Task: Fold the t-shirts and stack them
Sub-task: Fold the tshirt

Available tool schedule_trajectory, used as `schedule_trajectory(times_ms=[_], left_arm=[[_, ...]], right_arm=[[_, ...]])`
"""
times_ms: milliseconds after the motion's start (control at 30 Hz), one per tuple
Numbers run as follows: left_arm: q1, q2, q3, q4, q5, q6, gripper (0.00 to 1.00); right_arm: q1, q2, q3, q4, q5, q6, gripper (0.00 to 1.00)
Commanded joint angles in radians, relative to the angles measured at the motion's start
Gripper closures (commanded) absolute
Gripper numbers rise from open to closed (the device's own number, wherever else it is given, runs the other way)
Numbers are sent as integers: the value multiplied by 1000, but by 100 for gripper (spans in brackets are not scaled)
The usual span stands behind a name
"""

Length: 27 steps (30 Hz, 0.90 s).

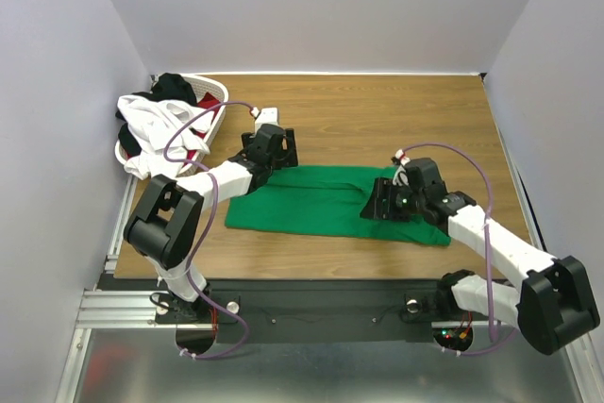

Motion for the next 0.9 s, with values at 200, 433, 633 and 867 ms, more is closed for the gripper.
schedule_trajectory(times_ms=[200, 433, 633, 867], left_arm=[[-13, 11, 46, 32, -5, 12, 3], [-15, 2, 44, 30, -16, 18, 3], [-15, 15, 57, 28, 2, 18, 3], [-15, 6, 46, 30, -7, 18, 3]], right_arm=[[4, 96, 164, 6, 317, 15, 37], [4, 109, 139, 6, 336, 38, 39], [4, 122, 93, 12, 348, 60, 40], [4, 164, 90, 44, 403, 66, 41]])
